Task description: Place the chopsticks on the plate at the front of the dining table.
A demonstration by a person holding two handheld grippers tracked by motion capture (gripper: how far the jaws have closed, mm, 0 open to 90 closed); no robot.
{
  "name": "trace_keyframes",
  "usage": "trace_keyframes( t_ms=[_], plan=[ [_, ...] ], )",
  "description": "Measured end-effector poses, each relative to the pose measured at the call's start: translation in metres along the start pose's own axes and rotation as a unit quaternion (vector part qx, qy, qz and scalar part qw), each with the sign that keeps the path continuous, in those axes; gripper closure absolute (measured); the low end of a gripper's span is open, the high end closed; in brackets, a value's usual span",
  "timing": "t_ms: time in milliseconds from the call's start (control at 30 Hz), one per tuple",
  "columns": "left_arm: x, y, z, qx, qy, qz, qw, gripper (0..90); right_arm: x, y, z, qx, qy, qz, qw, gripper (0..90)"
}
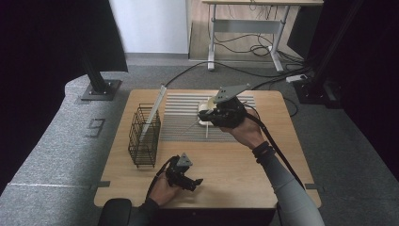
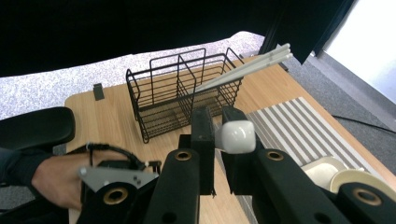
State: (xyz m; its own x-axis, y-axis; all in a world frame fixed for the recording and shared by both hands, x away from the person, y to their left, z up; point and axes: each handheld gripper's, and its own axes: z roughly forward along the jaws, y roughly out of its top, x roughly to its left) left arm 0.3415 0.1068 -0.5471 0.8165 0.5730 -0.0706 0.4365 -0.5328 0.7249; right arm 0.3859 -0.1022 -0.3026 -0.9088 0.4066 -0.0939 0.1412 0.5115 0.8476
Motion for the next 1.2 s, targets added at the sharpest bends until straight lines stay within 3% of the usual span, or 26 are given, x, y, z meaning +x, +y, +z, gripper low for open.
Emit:
trace_keyframes(
  t_ms=[233,533,767,933,1200],
  plan=[
    [0.005,0.002,-0.013,-0.023,-0.012,0.011,0.9996,2.4,0.001,-0.016,-0.002,0.0,0.005,0.008,1.0,82.9],
    [0.011,0.004,-0.025,-0.025,0.021,0.027,0.9991,13.1,0.004,-0.041,-0.003,0.002,0.013,0.016,0.9998,82.9],
    [0.013,0.005,-0.026,-0.018,0.034,0.043,0.9983,17.7,0.01,-0.06,-0.002,0.005,0.025,0.024,0.9994,82.9],
    [0.01,0.008,-0.024,-0.017,0.033,0.065,0.9972,30.5,0.016,-0.073,0.0,0.008,0.035,0.028,0.999,82.9],
    [0.003,0.015,-0.021,-0.029,0.029,0.083,0.9957,47.4,0.025,-0.087,0.007,0.013,0.057,0.035,0.9977,82.9]
  ],
)
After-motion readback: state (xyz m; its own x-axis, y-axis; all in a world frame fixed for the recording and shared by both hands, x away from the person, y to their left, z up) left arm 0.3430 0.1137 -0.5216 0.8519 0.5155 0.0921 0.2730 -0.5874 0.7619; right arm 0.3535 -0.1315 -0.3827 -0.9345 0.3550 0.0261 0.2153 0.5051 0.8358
